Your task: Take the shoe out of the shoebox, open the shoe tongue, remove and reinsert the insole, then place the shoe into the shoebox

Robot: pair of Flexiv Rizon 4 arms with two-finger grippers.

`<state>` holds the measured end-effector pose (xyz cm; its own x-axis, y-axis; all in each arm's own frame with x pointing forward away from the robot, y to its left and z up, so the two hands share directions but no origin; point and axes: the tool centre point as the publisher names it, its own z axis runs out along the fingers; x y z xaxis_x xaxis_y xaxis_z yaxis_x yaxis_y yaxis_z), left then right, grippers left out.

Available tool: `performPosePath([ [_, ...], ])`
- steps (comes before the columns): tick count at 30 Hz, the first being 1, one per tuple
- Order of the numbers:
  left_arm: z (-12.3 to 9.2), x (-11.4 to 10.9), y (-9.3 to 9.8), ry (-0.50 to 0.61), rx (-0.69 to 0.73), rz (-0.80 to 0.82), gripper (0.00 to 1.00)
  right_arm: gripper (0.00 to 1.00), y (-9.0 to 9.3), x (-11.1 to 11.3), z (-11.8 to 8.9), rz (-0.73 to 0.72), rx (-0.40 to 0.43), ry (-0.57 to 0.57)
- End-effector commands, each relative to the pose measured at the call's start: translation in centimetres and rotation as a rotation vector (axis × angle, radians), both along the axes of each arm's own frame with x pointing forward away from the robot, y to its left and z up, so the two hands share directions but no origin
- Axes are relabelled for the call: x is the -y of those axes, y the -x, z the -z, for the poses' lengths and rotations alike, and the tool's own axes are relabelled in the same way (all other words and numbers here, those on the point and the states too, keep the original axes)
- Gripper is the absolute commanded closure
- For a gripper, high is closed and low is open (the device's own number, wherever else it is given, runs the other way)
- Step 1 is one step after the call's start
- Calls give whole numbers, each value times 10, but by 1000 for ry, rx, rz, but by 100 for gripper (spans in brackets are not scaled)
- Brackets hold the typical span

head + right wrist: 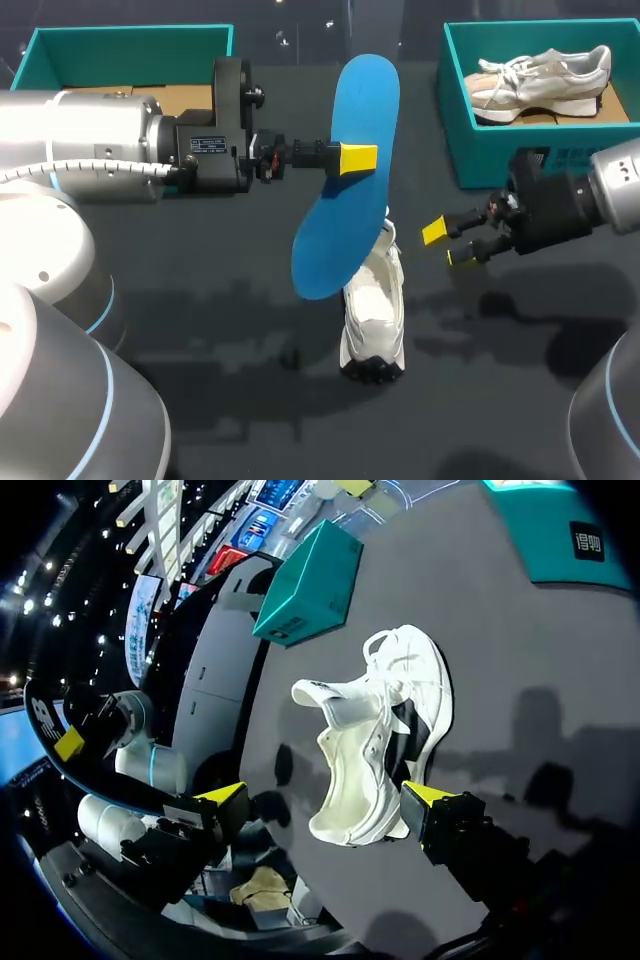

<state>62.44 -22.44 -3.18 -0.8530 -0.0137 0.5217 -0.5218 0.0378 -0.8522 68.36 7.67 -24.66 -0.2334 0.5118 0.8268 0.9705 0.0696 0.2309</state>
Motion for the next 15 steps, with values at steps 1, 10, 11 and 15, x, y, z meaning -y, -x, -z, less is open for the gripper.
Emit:
performPosePath([
  [1,1,2,0,3,0,-2,100,0,-7,-7,-3,20,-30,-73],
  [10,1,2,0,3,0,-2,100,0,-9,-12,-35,49,-70,-156],
  [11,1,2,0,3,0,-2,100,0,-9,-13,-39,49,-74,-158],
  [15,1,2,0,3,0,-2,100,0,-13,-17,-52,62,-105,-193],
])
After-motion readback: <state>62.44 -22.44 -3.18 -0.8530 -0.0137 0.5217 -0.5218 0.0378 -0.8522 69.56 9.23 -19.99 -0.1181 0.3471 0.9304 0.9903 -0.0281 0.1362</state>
